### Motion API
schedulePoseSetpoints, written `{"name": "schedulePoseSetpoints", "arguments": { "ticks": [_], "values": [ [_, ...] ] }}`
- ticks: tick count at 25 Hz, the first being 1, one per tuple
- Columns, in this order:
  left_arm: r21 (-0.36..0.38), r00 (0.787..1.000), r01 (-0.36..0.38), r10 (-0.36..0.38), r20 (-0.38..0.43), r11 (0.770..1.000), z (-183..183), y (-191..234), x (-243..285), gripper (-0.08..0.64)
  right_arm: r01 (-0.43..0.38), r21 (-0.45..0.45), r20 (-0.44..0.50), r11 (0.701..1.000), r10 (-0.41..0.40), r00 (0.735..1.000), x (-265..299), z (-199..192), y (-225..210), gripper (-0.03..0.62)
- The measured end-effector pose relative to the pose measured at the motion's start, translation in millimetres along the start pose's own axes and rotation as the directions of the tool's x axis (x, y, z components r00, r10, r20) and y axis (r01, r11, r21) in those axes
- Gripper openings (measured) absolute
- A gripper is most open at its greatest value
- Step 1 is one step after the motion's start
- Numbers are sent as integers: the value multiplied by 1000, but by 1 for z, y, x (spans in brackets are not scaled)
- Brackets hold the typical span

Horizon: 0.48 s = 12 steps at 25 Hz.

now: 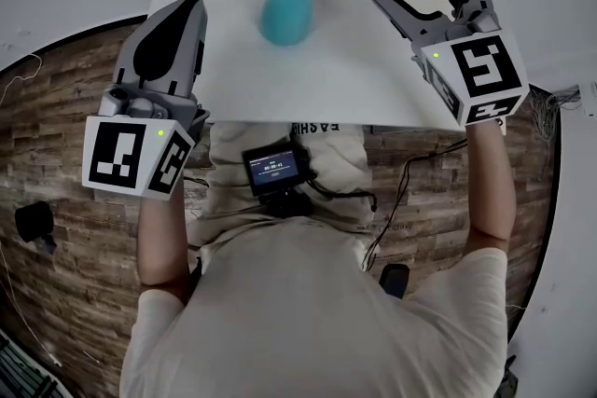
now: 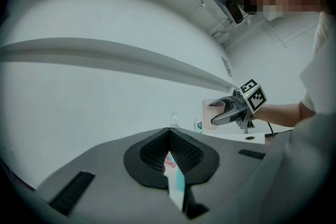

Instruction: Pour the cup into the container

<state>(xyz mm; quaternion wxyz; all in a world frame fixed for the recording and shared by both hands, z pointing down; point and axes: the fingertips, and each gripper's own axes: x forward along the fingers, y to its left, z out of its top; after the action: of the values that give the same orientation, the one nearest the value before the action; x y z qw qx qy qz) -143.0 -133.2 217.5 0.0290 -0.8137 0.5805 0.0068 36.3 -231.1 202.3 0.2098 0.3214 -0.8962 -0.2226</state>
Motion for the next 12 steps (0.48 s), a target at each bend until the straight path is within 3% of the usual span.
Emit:
{"name": "schedulePoseSetpoints", "arguments": {
  "ticks": [7, 12],
  "values": [
    [-14, 1000, -13, 13, -17, 1000, -4, 9, -1, 9, -21, 160, 51, 987, 13, 999, -9, -23, -5, 367],
    [-28, 1000, -28, 27, -15, 999, -7, 14, -4, 9, -17, 217, 67, 976, 2, 998, -16, -32, -11, 367]
  ]
}}
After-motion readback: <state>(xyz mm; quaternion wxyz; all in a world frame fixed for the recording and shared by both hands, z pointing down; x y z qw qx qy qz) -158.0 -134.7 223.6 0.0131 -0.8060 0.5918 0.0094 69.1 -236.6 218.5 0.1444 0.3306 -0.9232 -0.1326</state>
